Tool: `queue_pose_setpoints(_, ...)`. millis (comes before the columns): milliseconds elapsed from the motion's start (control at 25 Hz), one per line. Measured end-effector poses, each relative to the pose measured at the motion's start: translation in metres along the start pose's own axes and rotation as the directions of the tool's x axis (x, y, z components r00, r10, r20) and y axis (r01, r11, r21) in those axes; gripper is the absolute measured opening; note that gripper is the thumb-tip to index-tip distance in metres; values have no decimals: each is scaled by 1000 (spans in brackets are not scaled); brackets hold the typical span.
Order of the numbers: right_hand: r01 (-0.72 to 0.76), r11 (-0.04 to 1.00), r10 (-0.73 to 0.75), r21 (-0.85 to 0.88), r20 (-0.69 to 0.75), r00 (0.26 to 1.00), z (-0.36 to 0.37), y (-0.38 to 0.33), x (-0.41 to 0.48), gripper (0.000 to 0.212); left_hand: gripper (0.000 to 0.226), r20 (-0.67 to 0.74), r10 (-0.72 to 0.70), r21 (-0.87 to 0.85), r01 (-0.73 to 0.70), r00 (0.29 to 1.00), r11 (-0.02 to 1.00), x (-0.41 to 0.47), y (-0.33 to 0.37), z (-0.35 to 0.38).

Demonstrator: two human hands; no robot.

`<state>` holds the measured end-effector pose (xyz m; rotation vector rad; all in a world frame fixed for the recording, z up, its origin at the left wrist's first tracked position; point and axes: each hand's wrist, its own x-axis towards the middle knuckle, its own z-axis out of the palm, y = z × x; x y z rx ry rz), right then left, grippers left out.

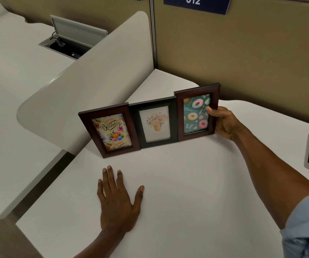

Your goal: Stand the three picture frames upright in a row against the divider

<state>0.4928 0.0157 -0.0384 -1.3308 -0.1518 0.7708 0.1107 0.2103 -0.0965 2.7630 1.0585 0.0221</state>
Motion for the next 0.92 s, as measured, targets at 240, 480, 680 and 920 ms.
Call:
queue_pose_setpoints(240,10,999,-9,-39,23,1000,0,0,-2,74,100,0,3,-7,-3,1000,1000,-1,0,0)
queue_pose_setpoints(480,7,998,-6,-55,25,1000,-1,3,-3,22,101,18,-3,-6,3,1000,1000,0,-1,2)
queue_pose_setpoints(680,23,996,-21,-85,26,999,-7,6,-5,42,100,24,0,-13,1,1000,1000,0,-2,3)
queue_pose_setpoints(920,81,964,-115,-253,-124,986,-15,8,-28,113,100,5,10,-26,-10,1000,1000,-2,0,-2)
